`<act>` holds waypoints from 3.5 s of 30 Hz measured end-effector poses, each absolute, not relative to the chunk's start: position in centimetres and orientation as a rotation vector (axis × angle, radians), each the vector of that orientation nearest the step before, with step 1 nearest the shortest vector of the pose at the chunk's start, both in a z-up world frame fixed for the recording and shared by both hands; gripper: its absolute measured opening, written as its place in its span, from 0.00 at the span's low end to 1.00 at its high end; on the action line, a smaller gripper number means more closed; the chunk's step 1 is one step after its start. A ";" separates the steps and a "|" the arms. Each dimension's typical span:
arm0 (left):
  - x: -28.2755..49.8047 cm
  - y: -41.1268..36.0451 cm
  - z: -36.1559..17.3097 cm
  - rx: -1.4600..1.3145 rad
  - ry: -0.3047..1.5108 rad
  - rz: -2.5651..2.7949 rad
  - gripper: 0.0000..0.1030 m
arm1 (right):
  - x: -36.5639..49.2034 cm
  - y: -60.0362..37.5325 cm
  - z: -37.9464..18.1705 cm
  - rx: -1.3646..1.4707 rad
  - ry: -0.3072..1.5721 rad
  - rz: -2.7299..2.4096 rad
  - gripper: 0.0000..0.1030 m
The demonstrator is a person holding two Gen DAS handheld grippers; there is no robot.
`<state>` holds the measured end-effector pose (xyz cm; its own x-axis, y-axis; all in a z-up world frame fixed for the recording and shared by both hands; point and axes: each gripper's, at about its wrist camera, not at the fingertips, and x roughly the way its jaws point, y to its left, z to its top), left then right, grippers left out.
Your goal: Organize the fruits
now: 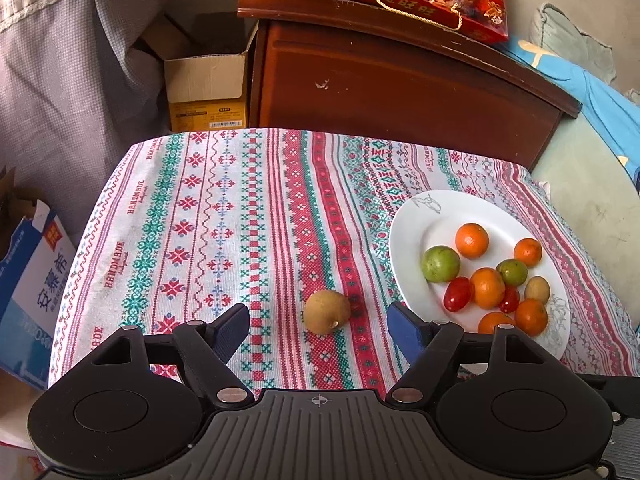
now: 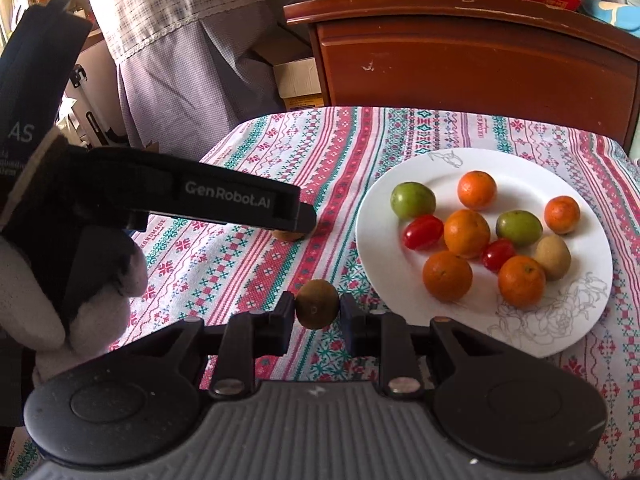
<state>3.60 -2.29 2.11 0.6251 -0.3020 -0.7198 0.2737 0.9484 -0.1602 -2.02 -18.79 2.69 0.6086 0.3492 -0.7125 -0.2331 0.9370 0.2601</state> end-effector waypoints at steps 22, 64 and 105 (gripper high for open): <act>3.9 -3.8 0.5 0.017 0.824 -0.339 0.25 | -1.6 -19.7 2.2 0.215 0.867 0.332 0.23; 4.7 -11.2 3.7 -0.064 0.722 -0.521 0.27 | 3.1 -30.9 4.5 0.476 0.708 0.025 0.27; 2.1 -8.7 8.2 0.002 0.953 -0.308 0.86 | -1.0 -28.9 9.1 0.364 1.004 -0.197 0.82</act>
